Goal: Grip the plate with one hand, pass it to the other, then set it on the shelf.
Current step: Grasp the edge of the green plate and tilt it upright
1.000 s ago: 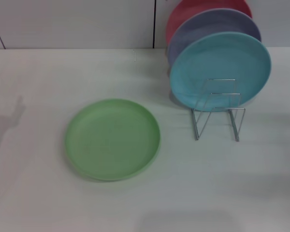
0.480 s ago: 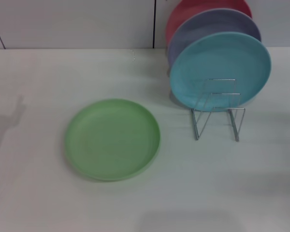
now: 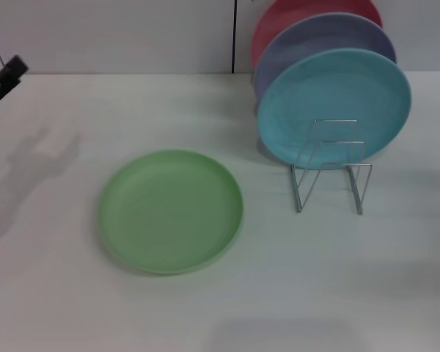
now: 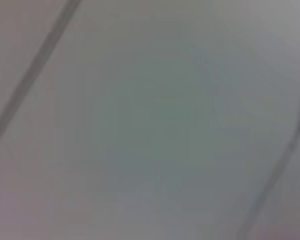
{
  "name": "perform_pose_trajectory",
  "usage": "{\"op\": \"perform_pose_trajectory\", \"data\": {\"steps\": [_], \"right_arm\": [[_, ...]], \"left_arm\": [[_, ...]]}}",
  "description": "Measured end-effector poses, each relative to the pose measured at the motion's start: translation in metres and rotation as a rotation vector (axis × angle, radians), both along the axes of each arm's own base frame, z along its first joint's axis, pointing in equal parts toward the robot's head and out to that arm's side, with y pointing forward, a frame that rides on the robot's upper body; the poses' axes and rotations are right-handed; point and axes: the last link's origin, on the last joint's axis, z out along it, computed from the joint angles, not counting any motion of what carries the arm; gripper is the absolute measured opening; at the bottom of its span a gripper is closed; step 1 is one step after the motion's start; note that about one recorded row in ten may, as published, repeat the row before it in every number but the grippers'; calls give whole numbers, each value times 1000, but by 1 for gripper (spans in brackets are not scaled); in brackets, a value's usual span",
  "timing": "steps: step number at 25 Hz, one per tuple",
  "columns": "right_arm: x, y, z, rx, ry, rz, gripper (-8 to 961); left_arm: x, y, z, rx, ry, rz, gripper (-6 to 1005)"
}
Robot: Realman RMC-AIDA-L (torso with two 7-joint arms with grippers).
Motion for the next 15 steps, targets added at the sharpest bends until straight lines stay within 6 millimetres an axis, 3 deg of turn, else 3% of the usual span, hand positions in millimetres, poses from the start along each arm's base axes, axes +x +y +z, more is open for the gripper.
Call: {"op": "perform_pose_trajectory", "data": {"steps": [6, 9, 11, 15], "right_arm": [[0, 0, 0, 0, 0, 0, 734], [0, 0, 0, 0, -1, 0, 733], [0, 0, 0, 0, -1, 0, 733], [0, 0, 1, 1, -3, 1, 734]], "left_arm": [[33, 9, 32, -282, 89, 53, 790], [35, 9, 35, -315, 109, 81, 786], [46, 10, 47, -419, 252, 204, 784], [57, 11, 47, -495, 388, 313, 779]]}}
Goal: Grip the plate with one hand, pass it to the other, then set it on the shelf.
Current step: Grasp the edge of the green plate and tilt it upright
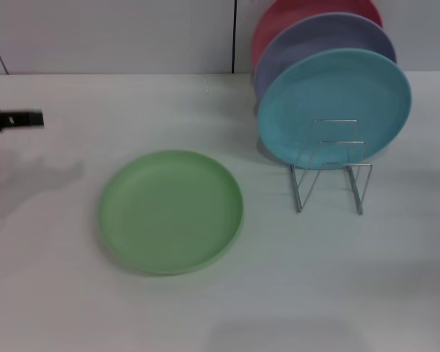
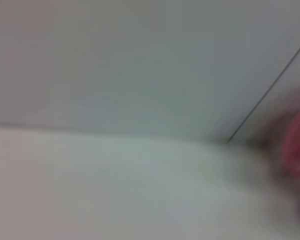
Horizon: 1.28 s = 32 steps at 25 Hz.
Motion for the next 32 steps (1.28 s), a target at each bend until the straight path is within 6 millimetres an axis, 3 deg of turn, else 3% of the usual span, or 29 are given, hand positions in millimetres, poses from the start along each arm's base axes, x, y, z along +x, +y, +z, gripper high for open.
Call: {"op": "perform_pose_trajectory", "data": {"steps": [6, 17, 23, 32], "right_arm": [[-3, 4, 1, 1, -4, 10, 733], [-10, 14, 5, 8, -18, 29, 733], [-9, 16, 11, 43, 4, 21, 733], [-7, 18, 16, 50, 24, 21, 733]], "left_arm": [[18, 5, -23, -102, 178, 103, 771], [55, 15, -68, -195, 222, 161, 757], [54, 16, -81, -213, 204, 210, 750], [36, 14, -99, -248, 196, 315, 738]]}}
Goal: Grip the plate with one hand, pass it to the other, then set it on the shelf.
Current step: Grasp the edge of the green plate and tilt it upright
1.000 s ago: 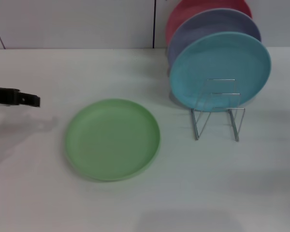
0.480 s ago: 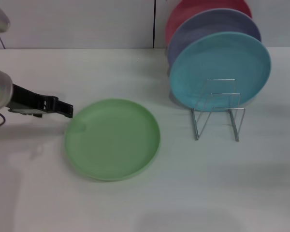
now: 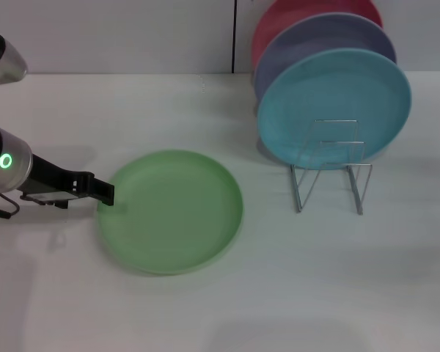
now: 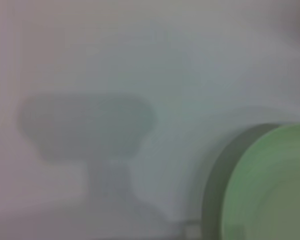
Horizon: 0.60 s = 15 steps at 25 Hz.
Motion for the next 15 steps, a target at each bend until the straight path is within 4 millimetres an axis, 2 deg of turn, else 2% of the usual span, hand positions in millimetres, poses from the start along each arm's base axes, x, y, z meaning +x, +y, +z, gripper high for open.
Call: {"op": "perform_pose_trajectory", "data": {"steps": [15], "right_arm": [[0, 2, 2, -2, 2, 2, 733]], "left_arm": [[0, -4, -20, -54, 32, -30, 719]]}}
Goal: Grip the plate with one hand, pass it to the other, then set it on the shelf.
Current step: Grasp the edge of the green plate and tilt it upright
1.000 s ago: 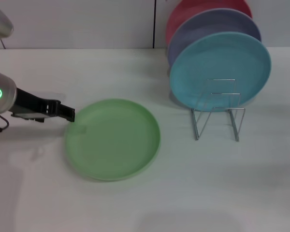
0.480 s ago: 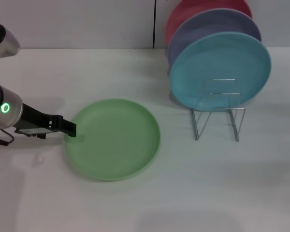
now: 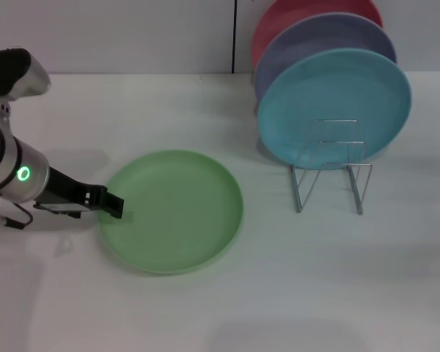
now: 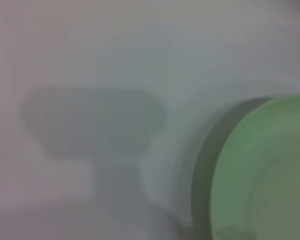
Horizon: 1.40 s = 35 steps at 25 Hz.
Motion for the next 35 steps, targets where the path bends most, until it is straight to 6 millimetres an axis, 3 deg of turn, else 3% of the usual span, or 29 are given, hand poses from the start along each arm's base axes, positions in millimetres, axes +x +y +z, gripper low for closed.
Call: {"op": "perform_pose_trajectory", "data": {"steps": [17, 23, 27, 35], "right_arm": [[2, -4, -1, 0, 15, 5, 734], [2, -4, -1, 0, 18, 6, 734], [2, -4, -1, 0, 22, 8, 734], [2, -4, -1, 0, 22, 8, 734]], "left_arm": [[0, -2, -9, -35, 22, -20, 672], [0, -1, -11, -44, 26, -19, 556], [0, -1, -10, -44, 31, -22, 564], [0, 1, -9, -40, 39, -28, 458]]}}
